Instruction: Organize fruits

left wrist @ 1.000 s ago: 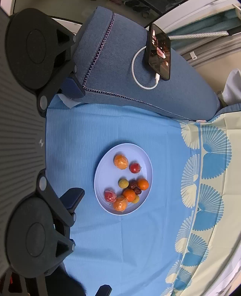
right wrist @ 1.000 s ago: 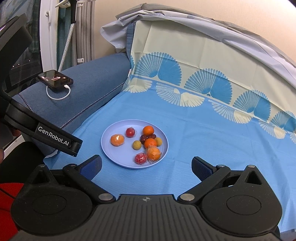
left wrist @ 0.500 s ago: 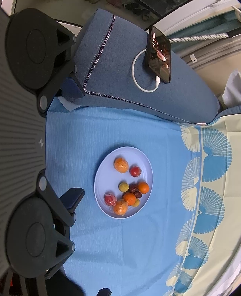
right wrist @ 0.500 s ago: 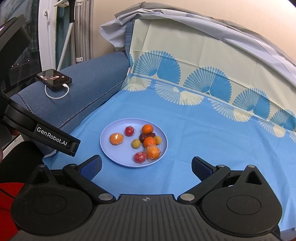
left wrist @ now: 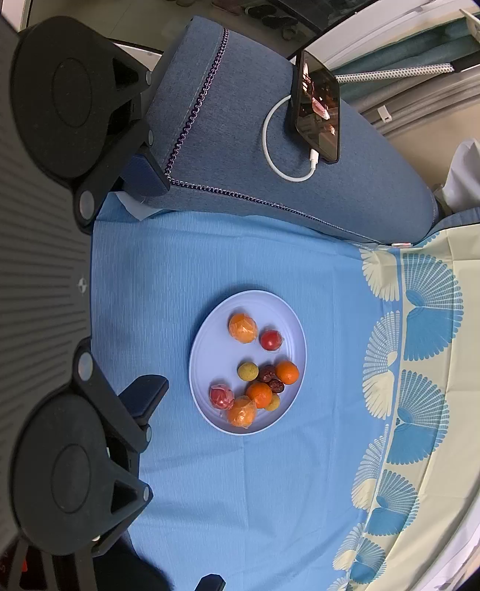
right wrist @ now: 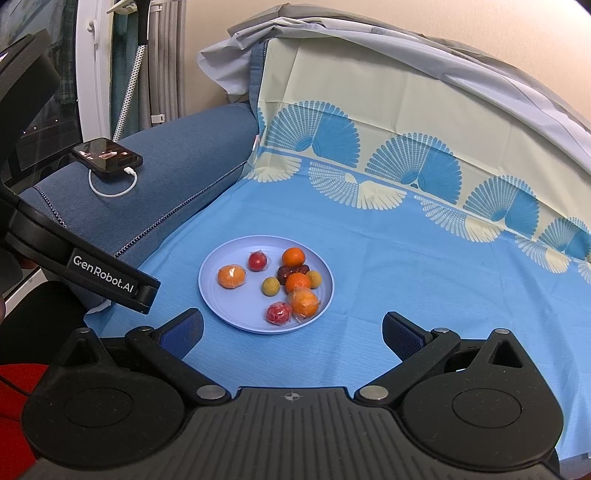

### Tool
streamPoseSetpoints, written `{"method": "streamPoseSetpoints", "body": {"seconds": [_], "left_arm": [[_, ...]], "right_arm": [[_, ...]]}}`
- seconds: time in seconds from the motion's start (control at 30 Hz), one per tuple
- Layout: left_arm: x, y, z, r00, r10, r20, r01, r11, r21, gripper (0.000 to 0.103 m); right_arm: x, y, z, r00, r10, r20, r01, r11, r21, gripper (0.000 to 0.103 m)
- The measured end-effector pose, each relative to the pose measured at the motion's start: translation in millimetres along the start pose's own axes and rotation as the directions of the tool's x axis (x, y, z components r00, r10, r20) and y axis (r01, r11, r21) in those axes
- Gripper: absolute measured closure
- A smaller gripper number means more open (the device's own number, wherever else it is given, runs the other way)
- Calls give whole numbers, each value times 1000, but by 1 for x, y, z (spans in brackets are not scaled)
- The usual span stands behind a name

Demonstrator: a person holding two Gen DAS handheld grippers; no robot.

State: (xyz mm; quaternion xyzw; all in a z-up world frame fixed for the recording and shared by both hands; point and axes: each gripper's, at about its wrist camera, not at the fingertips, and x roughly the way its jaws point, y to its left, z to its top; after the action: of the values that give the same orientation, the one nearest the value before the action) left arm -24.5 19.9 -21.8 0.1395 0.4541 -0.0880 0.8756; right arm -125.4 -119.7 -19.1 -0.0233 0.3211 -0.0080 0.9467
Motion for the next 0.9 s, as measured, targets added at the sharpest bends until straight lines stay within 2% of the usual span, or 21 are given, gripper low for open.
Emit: {"method": "streamPoseSetpoints", "body": {"seconds": [0.67,0.9], "left_arm": [[0,-1,1,1000,-7,-3,7,1000,6,0],[1,-2,1,1000,17,-1,-17,1000,8,0]], "right_arm": [[0,0,1,1000,-1,-1,1,1000,-1,1],[2,-2,1,1000,-6,-3,6,1000,2,1]]}}
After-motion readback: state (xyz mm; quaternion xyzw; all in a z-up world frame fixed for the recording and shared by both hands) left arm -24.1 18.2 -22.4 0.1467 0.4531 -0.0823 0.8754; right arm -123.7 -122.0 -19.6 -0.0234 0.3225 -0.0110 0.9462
